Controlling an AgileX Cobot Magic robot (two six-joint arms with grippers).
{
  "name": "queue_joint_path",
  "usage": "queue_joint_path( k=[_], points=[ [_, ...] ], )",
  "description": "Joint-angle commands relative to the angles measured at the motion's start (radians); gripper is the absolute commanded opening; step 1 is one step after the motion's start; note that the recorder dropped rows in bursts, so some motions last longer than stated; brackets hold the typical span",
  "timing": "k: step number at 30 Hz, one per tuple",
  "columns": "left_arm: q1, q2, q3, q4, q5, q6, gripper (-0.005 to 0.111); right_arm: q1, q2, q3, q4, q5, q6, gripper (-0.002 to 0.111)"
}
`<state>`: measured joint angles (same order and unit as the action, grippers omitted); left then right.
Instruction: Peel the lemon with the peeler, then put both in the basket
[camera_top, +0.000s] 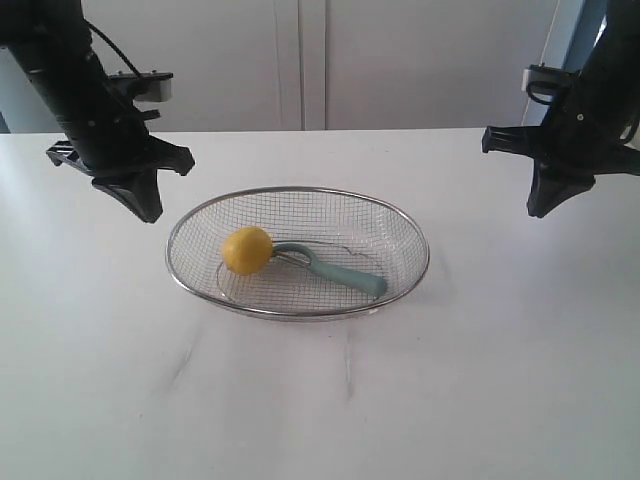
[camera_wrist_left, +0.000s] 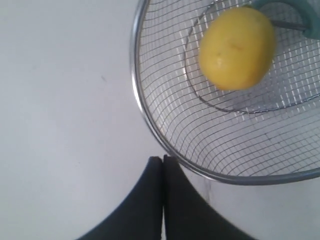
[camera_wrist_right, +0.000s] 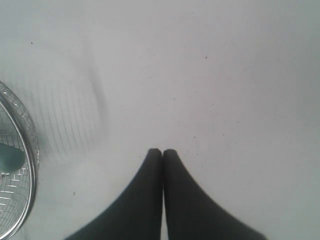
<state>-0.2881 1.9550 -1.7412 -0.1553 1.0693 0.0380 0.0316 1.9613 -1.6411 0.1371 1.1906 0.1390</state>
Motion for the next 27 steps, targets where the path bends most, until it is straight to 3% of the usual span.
queue_joint_path(
  k=[1,8,27],
  points=[
    [0.035,-0.013,-0.006,0.019,0.068,-0.028,0.0,-0.003,-0.013,0.002,0.001,-0.003,0.005,0.0],
    [0.057,-0.014,-0.006,0.109,0.111,-0.063,0.0,-0.003,-0.013,0.002,0.001,-0.01,0.005,0.0],
    [0.057,-0.262,0.017,0.098,0.152,-0.065,0.0,-0.003,-0.013,0.002,0.001,-0.013,0.005,0.0]
  ],
)
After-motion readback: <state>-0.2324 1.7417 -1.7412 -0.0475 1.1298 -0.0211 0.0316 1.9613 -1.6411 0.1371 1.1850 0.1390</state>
